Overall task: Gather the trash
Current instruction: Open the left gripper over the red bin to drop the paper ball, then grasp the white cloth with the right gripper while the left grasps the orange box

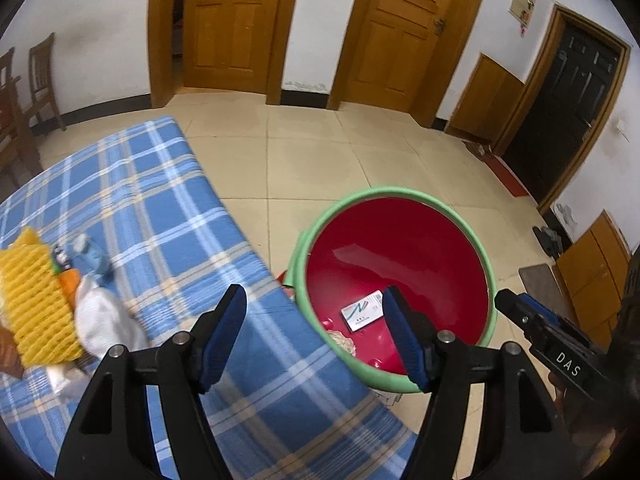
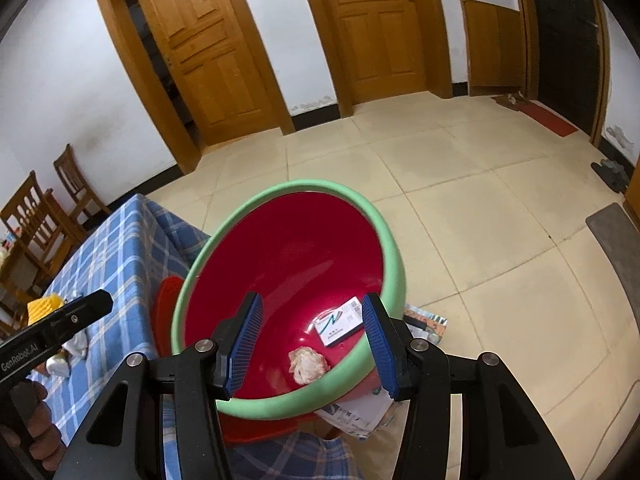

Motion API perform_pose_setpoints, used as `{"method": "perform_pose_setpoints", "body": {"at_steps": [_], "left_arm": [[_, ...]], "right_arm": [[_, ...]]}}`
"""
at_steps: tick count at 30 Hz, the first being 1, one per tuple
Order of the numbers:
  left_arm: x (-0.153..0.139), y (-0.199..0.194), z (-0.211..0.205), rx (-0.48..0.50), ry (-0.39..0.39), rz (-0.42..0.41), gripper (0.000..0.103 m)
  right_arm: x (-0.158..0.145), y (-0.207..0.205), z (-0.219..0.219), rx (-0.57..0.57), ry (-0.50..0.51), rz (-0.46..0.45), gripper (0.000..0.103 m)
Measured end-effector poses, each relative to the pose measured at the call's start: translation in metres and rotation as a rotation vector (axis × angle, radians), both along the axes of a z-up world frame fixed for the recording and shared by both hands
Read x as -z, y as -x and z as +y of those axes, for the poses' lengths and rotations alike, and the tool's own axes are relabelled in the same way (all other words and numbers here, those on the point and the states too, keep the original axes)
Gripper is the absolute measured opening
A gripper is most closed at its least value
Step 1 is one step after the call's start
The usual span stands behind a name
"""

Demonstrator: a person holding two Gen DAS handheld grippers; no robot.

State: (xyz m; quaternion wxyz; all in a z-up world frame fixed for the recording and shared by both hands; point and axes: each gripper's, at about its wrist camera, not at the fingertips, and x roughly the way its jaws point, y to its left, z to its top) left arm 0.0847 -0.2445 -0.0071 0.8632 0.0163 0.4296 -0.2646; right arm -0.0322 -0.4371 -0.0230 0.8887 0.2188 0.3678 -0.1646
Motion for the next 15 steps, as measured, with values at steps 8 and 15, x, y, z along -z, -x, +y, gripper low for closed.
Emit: {"method": "perform_pose_setpoints", "body": {"at_steps": [8,15], "left_arm": [[-0.008,0.006,0.031,-0.062,0.012,-0.020,0.070],[-0.019,0.009,0.061,-0.136,0.024,-0.045,0.070]], "right_arm": [[-0.007,-0.009,0.027,-0.081,-0.002,-0.014,0.053],[-0.014,-0.018,0.052,-0.142,0.004,-0.029,0.053]]}}
